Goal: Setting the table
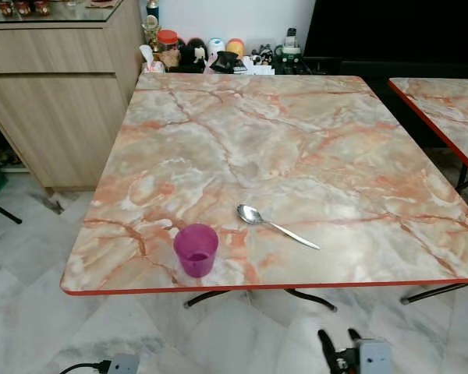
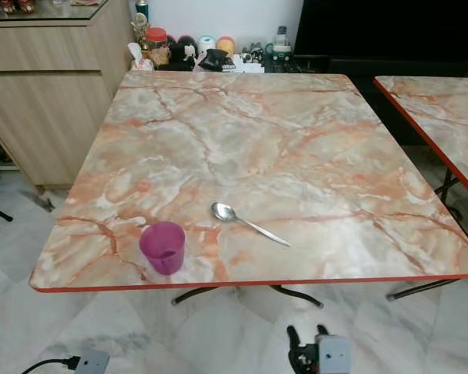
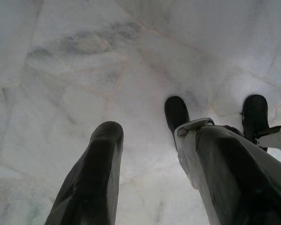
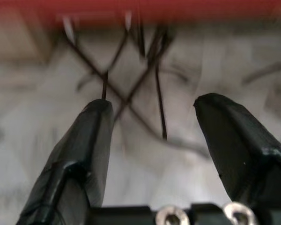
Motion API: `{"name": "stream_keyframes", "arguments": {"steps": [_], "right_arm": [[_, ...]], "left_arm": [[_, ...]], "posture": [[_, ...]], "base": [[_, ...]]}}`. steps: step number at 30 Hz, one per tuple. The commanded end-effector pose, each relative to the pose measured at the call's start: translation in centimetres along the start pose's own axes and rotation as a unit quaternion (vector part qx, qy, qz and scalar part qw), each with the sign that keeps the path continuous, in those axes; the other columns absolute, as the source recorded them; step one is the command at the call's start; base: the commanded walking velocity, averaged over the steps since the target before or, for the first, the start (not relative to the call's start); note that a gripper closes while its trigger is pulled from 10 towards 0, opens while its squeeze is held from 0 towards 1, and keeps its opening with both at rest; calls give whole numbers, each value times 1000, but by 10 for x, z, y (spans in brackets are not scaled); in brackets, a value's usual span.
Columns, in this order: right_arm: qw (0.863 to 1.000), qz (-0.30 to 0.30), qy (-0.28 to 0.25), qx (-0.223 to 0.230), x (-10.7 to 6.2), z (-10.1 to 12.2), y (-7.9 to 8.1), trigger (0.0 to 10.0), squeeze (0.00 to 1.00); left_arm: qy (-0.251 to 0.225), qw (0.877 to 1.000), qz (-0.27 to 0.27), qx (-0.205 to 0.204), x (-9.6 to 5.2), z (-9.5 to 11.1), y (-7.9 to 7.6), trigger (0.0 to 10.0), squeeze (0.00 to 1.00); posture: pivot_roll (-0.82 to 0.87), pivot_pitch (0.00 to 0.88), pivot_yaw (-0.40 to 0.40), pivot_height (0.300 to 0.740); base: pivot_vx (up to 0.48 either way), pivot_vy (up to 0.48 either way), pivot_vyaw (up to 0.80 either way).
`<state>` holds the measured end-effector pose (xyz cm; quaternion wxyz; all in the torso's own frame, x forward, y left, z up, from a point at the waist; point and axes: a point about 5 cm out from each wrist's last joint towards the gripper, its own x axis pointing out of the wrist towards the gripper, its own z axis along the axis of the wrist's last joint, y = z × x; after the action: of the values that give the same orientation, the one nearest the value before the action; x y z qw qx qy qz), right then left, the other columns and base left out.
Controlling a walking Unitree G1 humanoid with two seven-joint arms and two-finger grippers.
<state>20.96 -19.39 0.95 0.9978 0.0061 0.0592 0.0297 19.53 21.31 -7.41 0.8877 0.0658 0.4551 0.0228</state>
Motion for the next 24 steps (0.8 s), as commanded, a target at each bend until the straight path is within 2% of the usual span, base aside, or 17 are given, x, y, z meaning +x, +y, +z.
{"name": "stream_keyframes", "arguments": {"steps": [1, 2, 3, 6, 11, 14, 15, 17, 24], "right_arm": [[999, -4, -50, -7, 5, 28, -4, 10000, 0], [998, -4, -68, -13, 7, 40, -5, 10000, 0], [998, -4, -68, -13, 7, 40, -5, 10000, 0], [994, -2, -103, -20, 15, 65, -5, 10000, 0], [986, 0, -165, -27, 34, 106, 0, 10000, 0], [984, 3, -178, -29, 38, 115, 3, 10000, 0], [982, 8, -185, -31, 40, 125, 6, 10000, 0], [981, 8, -193, -32, 43, 132, 9, 10000, 0], [982, 0, -185, -26, 44, 133, 9, 10000, 0]], "left_arm": [[9, 1000, -3, 10, -1, -5, -1, 10000, 0], [9, 1000, -2, 11, -1, -5, 0, 10000, 0], [9, 1000, -2, 11, -1, -5, 0, 10000, 0], [8, 1000, -1, 11, -1, -5, 2, 10000, 0], [10, 1000, -2, 6, -2, -9, 7, 10000, 0], [11, 1000, 0, 8, -2, -11, 8, 10000, 0], [12, 1000, 3, 6, -3, -12, 10, 10000, 0], [11, 1000, 6, 1, -3, -13, 13, 10000, 0], [10, 1000, 4, 0, -4, -14, 14, 10000, 0]], "posture": [[-44, 104, -56, 740], [-47, 97, -54, 740], [-47, 97, -54, 740], [-54, 86, -50, 740], [-42, 75, -45, 740], [-36, 71, -45, 740], [-28, 66, -43, 740], [-28, 66, -41, 740], [-25, 75, -36, 740]], "base": [[0, 0, 0], [0, 0, 0], [0, 0, 0], [0, 0, 0], [0, 0, 0], [0, 0, 0], [0, 0, 0], [0, 0, 666], [0, 0, 782]]}}
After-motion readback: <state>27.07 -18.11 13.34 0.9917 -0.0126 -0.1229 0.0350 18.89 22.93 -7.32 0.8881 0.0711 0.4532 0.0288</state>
